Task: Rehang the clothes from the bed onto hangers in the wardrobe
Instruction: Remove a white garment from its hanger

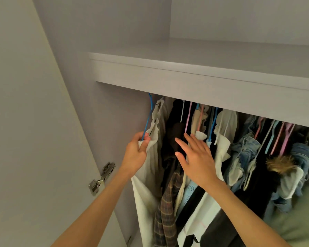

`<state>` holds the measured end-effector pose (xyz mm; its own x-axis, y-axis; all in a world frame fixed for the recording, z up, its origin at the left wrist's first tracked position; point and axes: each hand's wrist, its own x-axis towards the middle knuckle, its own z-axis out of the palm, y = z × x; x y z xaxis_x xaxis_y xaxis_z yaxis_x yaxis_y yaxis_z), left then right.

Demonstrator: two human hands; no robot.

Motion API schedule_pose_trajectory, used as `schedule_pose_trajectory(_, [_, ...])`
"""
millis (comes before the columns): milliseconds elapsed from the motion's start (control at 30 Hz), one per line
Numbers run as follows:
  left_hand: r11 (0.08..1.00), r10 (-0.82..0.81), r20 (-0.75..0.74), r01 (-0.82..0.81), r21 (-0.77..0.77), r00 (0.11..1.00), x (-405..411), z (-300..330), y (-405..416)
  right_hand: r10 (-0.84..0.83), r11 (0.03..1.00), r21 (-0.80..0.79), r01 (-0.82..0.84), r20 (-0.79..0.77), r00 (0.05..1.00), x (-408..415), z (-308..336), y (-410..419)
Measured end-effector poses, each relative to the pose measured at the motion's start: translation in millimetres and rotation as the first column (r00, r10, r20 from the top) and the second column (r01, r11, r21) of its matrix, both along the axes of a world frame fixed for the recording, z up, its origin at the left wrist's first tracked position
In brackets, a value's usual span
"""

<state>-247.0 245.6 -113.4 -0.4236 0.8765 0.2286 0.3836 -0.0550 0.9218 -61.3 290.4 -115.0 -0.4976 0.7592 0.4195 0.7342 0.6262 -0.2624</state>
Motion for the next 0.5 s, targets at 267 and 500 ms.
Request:
schedule_pose_trajectory(267, [0.997,0.048,-0.096,-0.054,-0.060,0.994,6.2,-40.0,-77.6,-0.014,0.756,-0.592,-0.281,-0.443,0.897,-68.6,27.0,-32.5])
schedule_pose_trajectory(500, [0.985,0.101,-0.101,-0.113,-0.127,0.990,26.1,-61.1,-133.6,-0.368,0.353,-0.791,-0.500,-0.608,0.703,-98.6,23.0,-53.8])
